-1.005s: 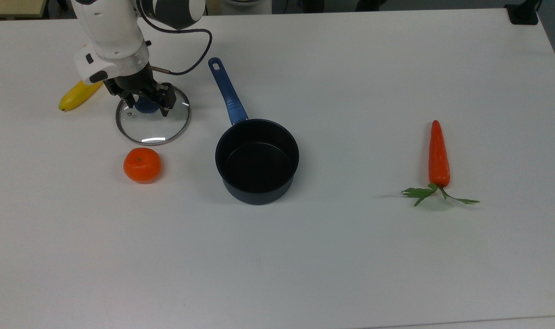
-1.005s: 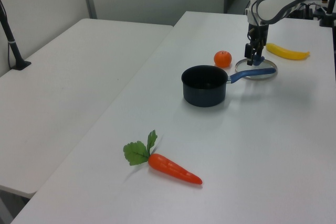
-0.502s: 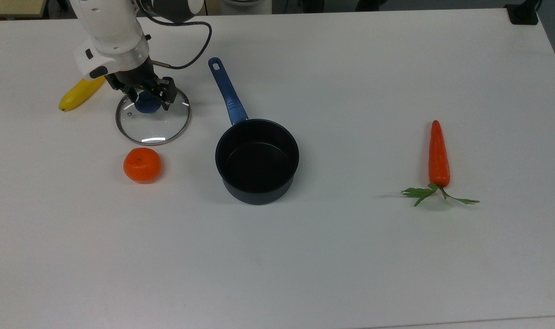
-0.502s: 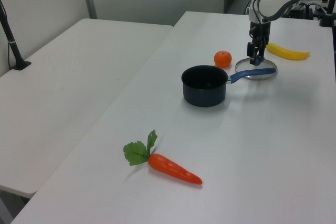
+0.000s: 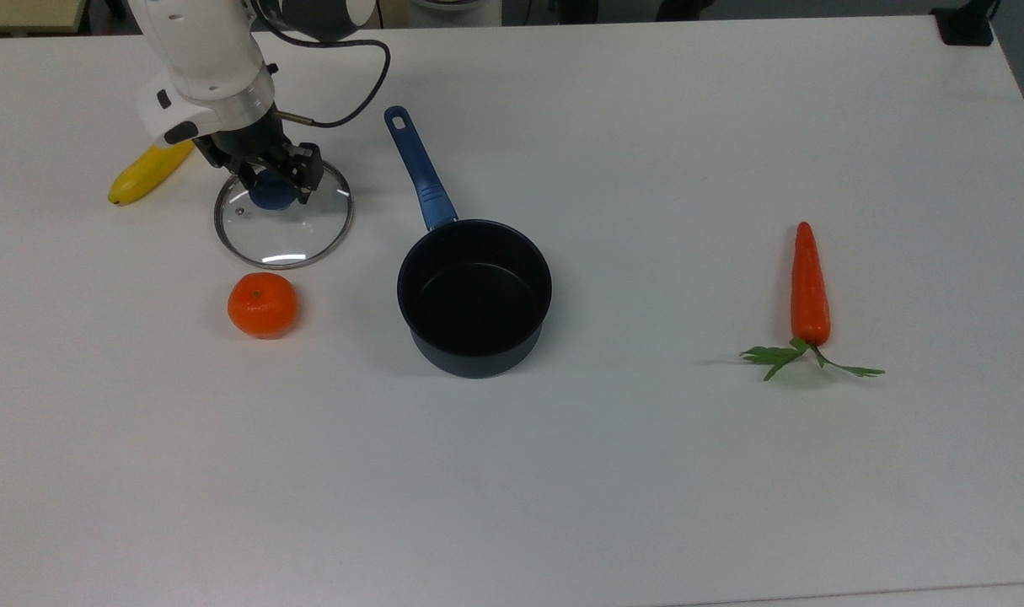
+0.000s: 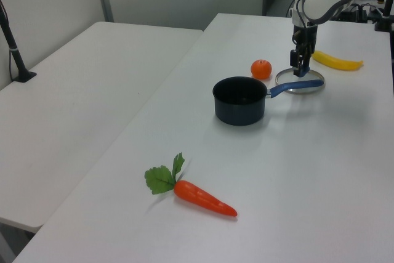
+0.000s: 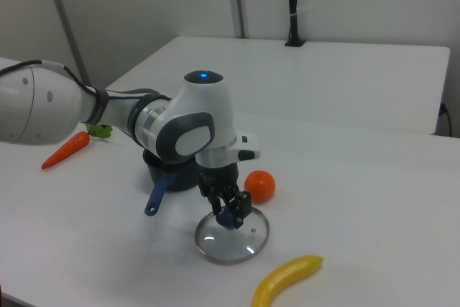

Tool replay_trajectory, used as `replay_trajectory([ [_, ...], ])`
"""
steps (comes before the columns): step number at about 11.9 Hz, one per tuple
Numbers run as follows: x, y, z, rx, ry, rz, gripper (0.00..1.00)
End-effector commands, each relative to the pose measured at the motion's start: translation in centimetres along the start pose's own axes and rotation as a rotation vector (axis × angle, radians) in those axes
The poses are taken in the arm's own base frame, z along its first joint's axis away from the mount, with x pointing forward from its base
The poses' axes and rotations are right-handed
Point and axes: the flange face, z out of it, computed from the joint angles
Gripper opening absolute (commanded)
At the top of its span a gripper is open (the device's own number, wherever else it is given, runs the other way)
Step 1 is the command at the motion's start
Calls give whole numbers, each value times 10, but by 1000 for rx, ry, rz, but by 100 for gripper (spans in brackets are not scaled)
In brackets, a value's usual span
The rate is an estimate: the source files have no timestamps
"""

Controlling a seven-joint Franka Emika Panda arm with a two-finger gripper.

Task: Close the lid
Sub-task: 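Close the gripper on the blue knob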

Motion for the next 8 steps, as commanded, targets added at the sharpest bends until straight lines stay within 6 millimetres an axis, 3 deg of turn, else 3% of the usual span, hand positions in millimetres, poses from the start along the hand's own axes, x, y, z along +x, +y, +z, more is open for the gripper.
replay_trajectory([
  [1,-4,0,-8,19,5,23,60],
  [4,-5,1,-13,23,6,15,42],
  [8,-9,9,-46,41,-10,41,36],
])
